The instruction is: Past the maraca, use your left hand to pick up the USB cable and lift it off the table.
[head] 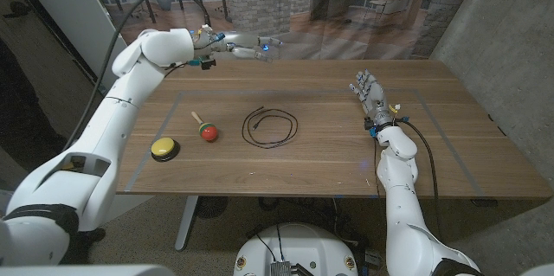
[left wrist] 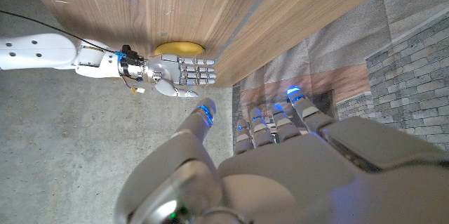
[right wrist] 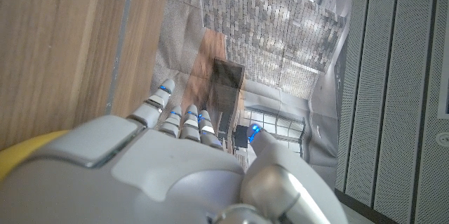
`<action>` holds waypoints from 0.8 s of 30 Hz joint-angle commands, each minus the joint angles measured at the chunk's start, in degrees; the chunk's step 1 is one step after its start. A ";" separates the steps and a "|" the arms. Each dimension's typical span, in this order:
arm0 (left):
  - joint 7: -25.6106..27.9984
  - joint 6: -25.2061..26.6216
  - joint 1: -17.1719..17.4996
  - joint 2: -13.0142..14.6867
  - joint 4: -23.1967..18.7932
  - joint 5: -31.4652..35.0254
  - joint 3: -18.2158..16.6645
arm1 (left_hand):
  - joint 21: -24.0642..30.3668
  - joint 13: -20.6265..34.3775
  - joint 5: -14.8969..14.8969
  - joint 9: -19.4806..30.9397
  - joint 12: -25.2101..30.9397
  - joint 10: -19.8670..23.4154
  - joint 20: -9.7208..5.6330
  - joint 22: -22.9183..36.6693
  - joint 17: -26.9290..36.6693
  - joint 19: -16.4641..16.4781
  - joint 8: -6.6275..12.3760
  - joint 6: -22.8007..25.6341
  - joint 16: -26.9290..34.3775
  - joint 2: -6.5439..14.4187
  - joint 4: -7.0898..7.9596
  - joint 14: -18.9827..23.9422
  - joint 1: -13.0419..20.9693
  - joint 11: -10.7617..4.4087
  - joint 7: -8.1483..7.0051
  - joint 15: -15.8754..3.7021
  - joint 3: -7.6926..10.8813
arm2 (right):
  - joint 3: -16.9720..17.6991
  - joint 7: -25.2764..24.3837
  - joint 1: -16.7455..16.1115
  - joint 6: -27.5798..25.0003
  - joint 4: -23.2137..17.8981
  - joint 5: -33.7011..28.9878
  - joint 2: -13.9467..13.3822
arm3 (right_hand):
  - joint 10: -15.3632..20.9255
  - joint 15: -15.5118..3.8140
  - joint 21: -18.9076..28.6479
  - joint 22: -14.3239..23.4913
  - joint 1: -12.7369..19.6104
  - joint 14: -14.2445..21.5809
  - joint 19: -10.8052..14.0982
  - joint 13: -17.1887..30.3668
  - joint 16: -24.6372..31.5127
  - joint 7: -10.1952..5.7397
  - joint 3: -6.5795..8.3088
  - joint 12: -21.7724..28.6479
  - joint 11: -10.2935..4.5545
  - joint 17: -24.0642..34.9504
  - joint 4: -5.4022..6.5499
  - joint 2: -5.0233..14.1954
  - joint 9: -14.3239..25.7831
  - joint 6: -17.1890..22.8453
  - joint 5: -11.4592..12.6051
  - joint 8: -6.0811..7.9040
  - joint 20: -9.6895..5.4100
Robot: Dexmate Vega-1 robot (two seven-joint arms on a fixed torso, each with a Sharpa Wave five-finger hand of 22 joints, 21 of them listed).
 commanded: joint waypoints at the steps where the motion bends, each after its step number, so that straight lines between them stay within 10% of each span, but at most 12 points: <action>1: -3.35 -2.16 -1.60 0.43 -2.74 3.18 1.83 | 0.19 0.29 -0.27 0.18 -0.09 -0.31 -0.28 0.09 -0.02 0.37 -0.14 -0.07 -0.17 -0.68 -0.49 0.01 0.58 -0.71 -0.48 -1.99 -0.41 | 0.00 -0.03 0.97 2.26 2.61 0.81 -0.09 | 0.30 0.04 0.22 0.13 -0.37 0.32 0.60 0.28 -0.10 -0.12 0.52 0.36 0.20 0.18 0.00 3.44 0.19 0.48 -0.01 0.38 -0.05; 24: -7.84 -5.67 -4.75 0.51 -4.66 5.47 4.62 | -0.19 0.36 0.50 0.24 -0.50 -0.77 -0.30 0.08 -0.01 0.77 -0.39 -1.23 -0.33 -3.07 -2.22 -0.09 1.49 -1.11 -1.00 -2.44 -3.27 | 0.17 -0.18 1.04 4.22 3.43 1.39 0.10 | 0.55 0.04 0.16 0.13 -0.39 0.48 0.70 0.28 -0.15 -0.02 0.64 0.30 0.25 0.19 -0.01 3.41 0.19 0.71 -0.04 0.31 -0.04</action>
